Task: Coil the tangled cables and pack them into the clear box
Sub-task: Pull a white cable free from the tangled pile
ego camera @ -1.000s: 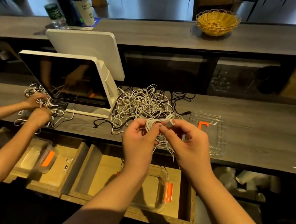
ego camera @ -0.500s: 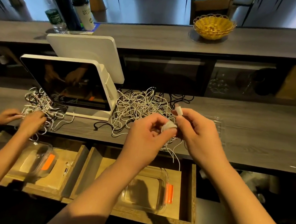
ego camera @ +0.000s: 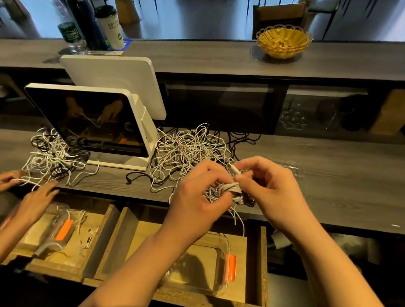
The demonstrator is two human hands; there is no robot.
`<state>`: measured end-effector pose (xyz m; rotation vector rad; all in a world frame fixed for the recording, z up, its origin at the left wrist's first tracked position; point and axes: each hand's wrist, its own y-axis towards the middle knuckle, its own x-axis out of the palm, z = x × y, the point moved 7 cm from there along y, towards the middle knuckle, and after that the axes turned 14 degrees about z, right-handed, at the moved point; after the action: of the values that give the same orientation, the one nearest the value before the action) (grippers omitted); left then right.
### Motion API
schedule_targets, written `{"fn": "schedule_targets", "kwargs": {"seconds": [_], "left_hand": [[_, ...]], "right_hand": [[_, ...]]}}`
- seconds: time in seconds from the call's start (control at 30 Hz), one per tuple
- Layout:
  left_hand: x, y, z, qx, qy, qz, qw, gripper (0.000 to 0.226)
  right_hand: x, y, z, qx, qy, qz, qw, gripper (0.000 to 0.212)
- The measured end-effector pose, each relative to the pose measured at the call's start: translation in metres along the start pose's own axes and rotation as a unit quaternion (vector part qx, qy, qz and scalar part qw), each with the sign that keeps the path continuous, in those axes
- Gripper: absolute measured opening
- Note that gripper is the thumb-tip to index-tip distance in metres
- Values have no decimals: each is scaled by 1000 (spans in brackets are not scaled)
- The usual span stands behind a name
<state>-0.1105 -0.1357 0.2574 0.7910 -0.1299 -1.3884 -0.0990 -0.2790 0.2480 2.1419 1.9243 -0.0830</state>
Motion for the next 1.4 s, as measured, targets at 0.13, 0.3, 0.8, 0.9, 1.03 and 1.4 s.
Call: {"fn": "schedule_targets", "kwargs": {"seconds": [0.13,0.3,0.8,0.9,1.03,1.4], "left_hand": [[-1,-4,-8,-47,-15,72,996,13],[2,-9,-13,-125,-42,81,988,22],[7,-24,-54,-361,-90,120,920,9],[7,-26,-59,-377,-95,119,914,12],[20,-25,-57,-408,-163,40,897,14],[24,-31,-65,-443,-312,-26,840,25]], "right_hand": [[3,-3,4,-7,-25,-33,999,20],[4,-7,14,4,-36,-34,999,18],[5,-17,44,96,33,-17,995,39],[8,-17,48,72,20,9,997,31],[-1,-15,49,79,88,44,992,22],[8,-12,48,87,73,6,994,13]]}}
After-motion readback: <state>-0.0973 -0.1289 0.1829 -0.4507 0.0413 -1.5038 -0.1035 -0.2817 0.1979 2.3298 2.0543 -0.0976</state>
